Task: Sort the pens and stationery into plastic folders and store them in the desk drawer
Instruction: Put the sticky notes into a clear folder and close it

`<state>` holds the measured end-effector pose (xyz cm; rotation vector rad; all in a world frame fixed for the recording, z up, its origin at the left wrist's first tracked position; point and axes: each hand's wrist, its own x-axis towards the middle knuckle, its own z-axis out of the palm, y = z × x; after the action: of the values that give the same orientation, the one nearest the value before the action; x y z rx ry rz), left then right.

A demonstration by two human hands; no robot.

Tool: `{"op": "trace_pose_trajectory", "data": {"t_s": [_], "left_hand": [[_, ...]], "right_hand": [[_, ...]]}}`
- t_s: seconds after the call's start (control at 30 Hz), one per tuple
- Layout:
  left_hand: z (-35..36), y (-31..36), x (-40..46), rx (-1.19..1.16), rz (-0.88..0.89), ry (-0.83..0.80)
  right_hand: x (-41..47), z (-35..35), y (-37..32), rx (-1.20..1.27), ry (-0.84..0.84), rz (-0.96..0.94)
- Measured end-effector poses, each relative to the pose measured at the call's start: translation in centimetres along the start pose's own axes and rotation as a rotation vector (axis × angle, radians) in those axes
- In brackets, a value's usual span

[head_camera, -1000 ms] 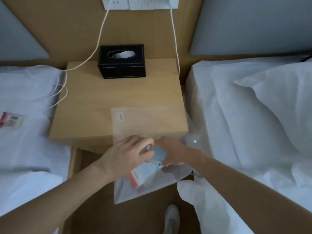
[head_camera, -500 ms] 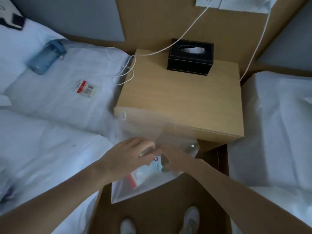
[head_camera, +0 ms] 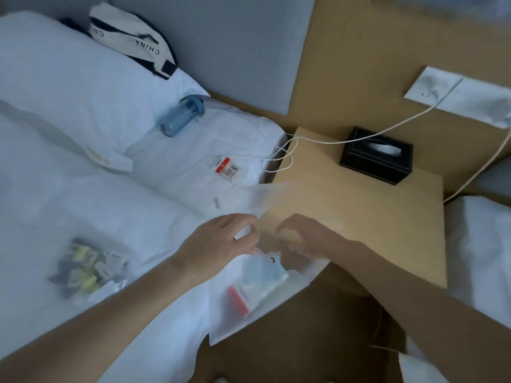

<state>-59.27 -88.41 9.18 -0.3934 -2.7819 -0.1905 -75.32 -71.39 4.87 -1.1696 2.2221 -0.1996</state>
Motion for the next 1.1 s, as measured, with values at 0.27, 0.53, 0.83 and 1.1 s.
{"op": "trace_pose_trajectory", "data": {"t_s": [0.27, 0.53, 0.83, 1.1], "left_hand": [[-2.2, -6.4, 1.3, 0.079, -0.013, -0.046], [0.3, -11.8, 0.5, 0.158, -0.268, -0.029], [0.9, -14.9, 0.2, 0.202, -0.568, -0.067], [-0.1, -15.0, -1.2, 0.249, -0.623, -0.070]], "right_hand": [[3.0, -6.1, -1.5, 0.038, 0.066, -0.051], [14.2, -5.9, 0.6, 0.326, 0.186, -0.004], [24.6, -3.9, 3.9, 0.304, 0.149, 0.007], [29.1, 0.3, 0.6, -0.022, -0.019, 0.070]]}}
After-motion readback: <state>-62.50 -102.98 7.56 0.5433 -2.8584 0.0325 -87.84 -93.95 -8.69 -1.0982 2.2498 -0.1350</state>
